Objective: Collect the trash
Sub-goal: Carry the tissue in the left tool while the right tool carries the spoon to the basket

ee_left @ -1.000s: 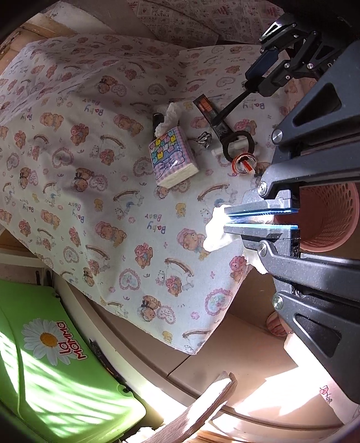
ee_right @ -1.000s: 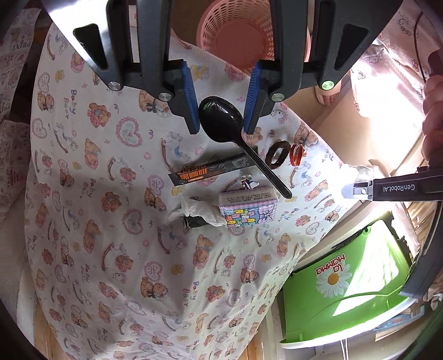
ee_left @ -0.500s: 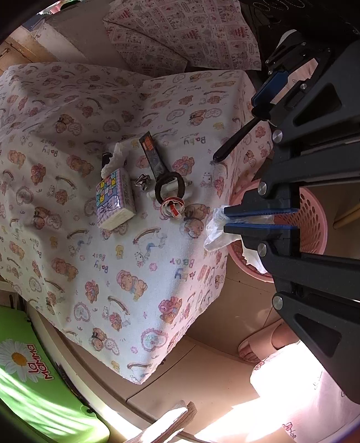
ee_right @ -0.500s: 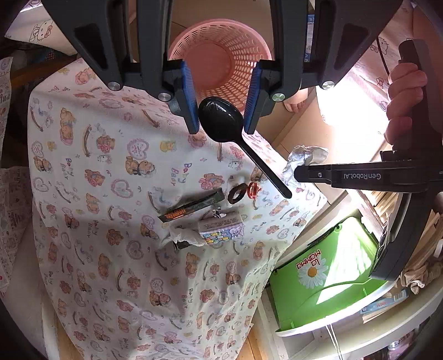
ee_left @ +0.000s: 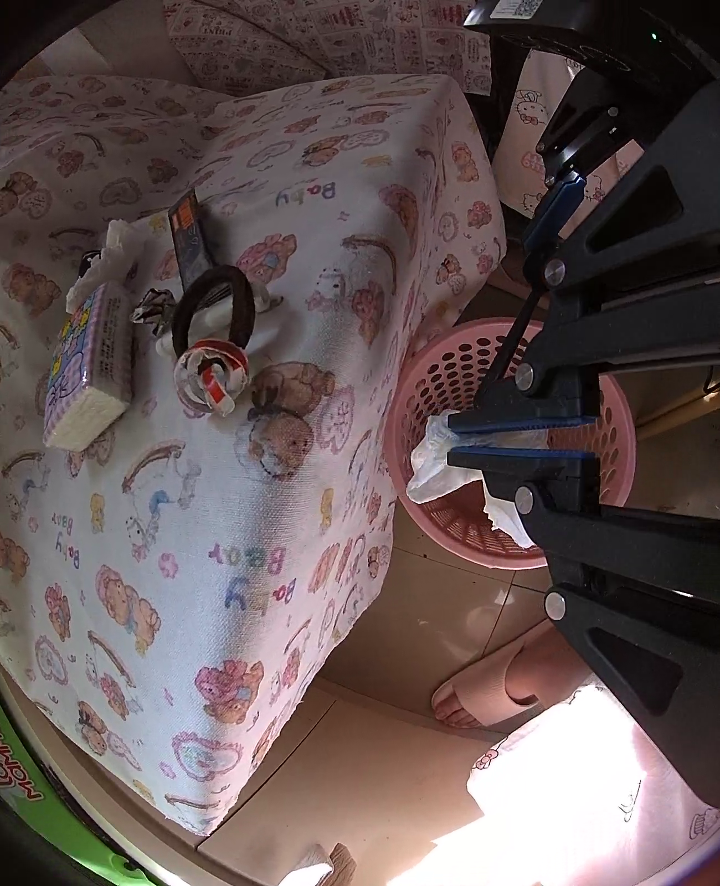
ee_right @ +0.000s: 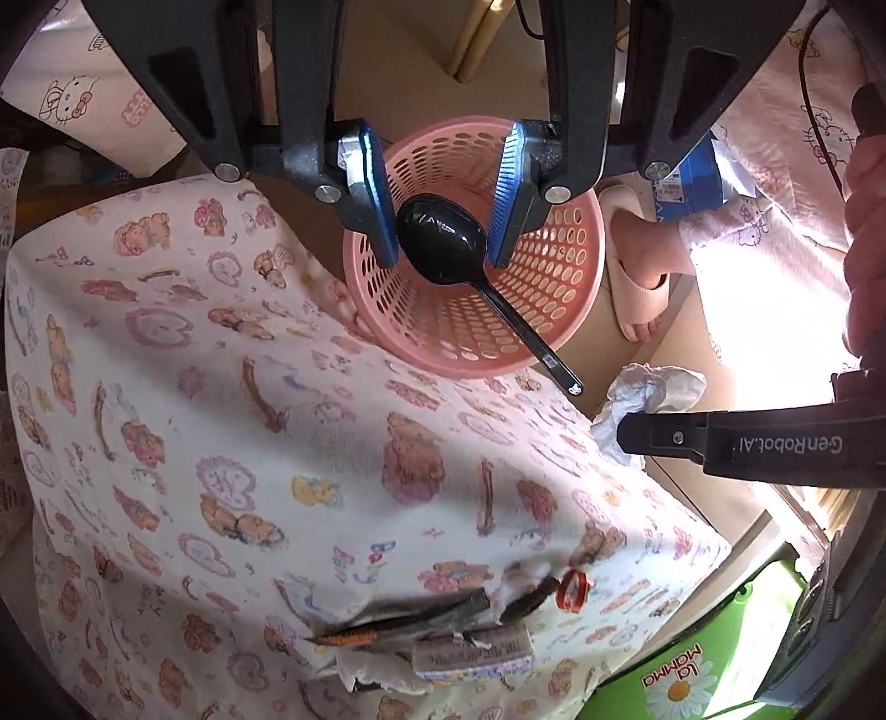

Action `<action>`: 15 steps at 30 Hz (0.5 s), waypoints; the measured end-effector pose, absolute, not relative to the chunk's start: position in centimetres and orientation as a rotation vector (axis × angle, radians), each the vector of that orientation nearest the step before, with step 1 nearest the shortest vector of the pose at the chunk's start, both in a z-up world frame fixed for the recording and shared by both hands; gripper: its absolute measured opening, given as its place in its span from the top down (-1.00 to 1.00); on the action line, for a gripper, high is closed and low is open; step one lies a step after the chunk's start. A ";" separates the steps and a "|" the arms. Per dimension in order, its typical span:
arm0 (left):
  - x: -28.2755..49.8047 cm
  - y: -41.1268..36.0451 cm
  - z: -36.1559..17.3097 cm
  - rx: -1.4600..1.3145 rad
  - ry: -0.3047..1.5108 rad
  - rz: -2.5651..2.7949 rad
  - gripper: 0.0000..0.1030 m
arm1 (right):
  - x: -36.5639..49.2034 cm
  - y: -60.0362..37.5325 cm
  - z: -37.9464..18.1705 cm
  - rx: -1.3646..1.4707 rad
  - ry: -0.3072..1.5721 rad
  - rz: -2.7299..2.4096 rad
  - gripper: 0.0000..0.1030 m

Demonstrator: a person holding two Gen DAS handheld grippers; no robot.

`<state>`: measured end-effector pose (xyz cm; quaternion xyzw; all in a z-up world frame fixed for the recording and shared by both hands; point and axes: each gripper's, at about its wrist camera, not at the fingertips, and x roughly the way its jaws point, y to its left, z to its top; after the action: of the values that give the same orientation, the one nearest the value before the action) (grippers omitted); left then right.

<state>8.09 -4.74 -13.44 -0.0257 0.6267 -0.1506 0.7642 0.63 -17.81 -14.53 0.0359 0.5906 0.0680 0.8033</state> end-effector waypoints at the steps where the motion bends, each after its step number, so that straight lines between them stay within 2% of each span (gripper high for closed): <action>1: 8.1 -5.0 -14.2 -0.054 1.372 -0.320 0.91 | 0.9 -17.9 -15.3 0.087 1.283 0.139 0.31; 15: 8.5 -4.8 -21.4 -0.015 1.475 -0.215 0.85 | 1.8 -16.3 -22.9 0.090 1.423 0.114 0.31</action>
<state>8.45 -4.84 -21.37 -0.0068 0.6711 -0.0978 0.7348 1.83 -16.30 -22.87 0.0414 0.6524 0.0522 0.7550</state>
